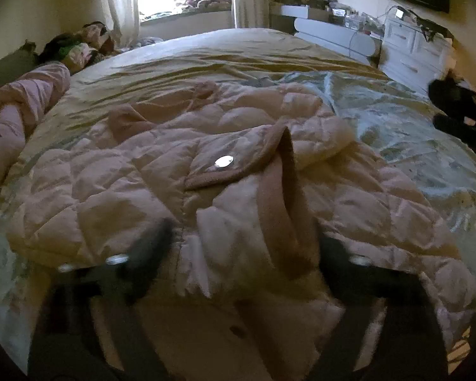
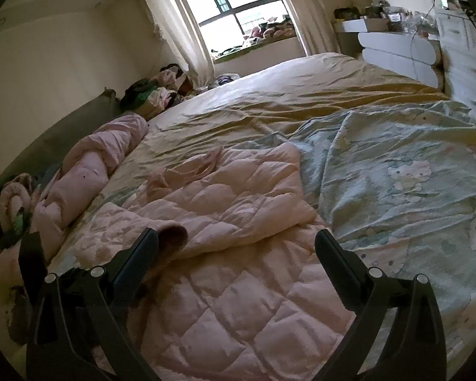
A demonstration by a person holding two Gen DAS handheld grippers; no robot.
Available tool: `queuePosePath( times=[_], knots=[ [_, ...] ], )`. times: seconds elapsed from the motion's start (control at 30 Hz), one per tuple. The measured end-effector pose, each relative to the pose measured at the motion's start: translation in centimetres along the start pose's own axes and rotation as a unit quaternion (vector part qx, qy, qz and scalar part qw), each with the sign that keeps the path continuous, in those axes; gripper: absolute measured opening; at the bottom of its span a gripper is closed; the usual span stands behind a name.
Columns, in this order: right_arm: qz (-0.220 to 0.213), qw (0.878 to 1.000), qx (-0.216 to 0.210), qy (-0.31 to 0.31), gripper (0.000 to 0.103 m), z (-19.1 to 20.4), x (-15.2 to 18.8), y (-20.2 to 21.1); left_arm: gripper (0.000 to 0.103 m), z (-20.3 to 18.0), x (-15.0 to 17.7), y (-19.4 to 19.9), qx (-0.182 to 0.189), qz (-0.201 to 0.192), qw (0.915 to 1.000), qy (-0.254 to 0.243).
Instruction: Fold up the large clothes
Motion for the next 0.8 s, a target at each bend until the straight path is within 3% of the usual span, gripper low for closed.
queuePosePath(
  times=[0.13, 0.23, 0.43, 0.47, 0.63, 0.73, 0.8],
  knots=[
    [0.013, 1.0, -0.015, 0.001, 0.099, 1.0, -0.1, -0.4, 0.094, -0.2, 0.5, 1.4, 0.019, -0.006, 0.9998, 0.001],
    [0.038, 0.998, -0.046, -0.004, 0.099, 2.3, -0.1, -1.6, 0.094, 0.8, 0.9, 2.4, 0.009, -0.005, 0.9999, 0.011],
    [0.11, 0.989, -0.098, -0.018, 0.097, 6.3, 1.4, -5.8, 0.094, 6.1, 1.2, 5.1, -0.018, -0.019, 0.9957, 0.089],
    [0.117, 0.987, -0.105, -0.023, 0.094, 6.7, 1.6, -6.4, 0.094, 7.2, 1.3, 5.5, -0.024, -0.021, 0.9942, 0.103],
    [0.187, 0.969, -0.129, -0.1, 0.058, 7.7, 3.1, -11.1, 0.094, 12.4, 2.0, 8.0, -0.049, -0.039, 0.9838, 0.168],
    [0.204, 0.96, -0.137, -0.133, 0.043, 7.8, 3.9, -12.8, 0.094, 14.6, 2.4, 9.3, -0.057, -0.053, 0.9778, 0.195],
    [0.203, 0.961, -0.134, -0.131, 0.032, 7.9, 4.1, -13.4, 0.094, 15.7, 2.5, 10.0, -0.06, -0.06, 0.974, 0.21]
  ],
)
Point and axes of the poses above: each gripper's, at about its wrist camera, not at the fingertips, and y roughly against the way its jaws point, z to its left, x to its underside, the point moved 4 cm from there along -y, roughly the way its jaws point, and after that the axes turned 3 degrees about x, right-handed, at the moved point
